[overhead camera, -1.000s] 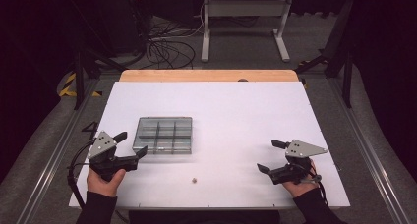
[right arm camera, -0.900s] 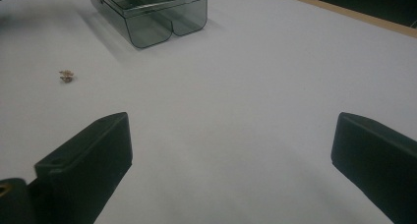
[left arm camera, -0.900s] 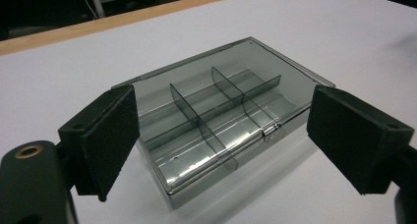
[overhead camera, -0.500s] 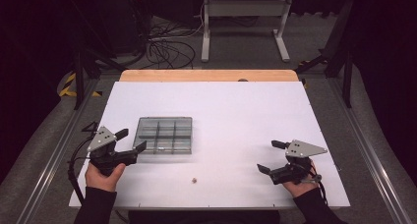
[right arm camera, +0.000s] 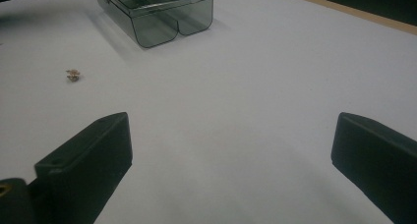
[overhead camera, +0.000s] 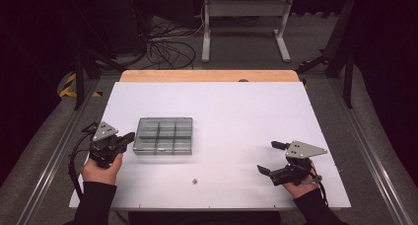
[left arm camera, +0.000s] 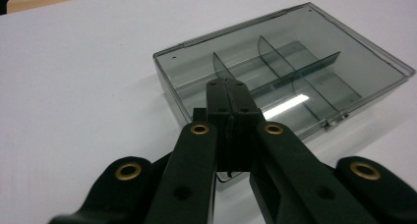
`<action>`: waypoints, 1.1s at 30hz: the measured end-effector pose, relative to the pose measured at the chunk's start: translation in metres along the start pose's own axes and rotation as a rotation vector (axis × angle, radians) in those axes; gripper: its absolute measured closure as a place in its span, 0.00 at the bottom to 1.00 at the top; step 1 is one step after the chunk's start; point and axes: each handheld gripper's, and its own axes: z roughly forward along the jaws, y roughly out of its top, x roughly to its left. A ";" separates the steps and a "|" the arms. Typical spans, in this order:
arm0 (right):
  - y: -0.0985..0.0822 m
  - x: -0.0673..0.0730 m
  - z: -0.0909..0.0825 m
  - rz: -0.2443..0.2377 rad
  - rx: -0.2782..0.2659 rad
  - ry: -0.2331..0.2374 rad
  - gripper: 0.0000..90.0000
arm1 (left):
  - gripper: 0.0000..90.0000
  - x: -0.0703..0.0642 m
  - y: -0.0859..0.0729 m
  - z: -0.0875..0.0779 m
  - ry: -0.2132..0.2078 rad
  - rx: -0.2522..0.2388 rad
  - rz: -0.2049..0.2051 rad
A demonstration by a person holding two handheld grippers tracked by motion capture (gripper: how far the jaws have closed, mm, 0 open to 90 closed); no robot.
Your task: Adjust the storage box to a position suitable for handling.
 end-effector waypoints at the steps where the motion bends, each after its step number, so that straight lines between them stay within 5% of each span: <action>1: 0.000 0.000 0.000 0.000 0.001 0.000 0.03 | 0.99 0.003 0.001 0.005 0.006 0.020 -0.010; 13: 0.000 0.001 0.001 0.001 0.002 0.006 0.03 | 0.99 0.027 -0.001 0.033 0.021 0.099 -0.077; 23: 0.000 0.001 0.001 0.002 0.004 0.008 0.03 | 0.99 0.035 -0.004 0.046 0.065 0.160 -0.053; 33: 0.000 0.001 0.002 0.002 0.004 0.009 0.03 | 0.99 0.038 -0.008 0.058 0.019 0.202 -0.043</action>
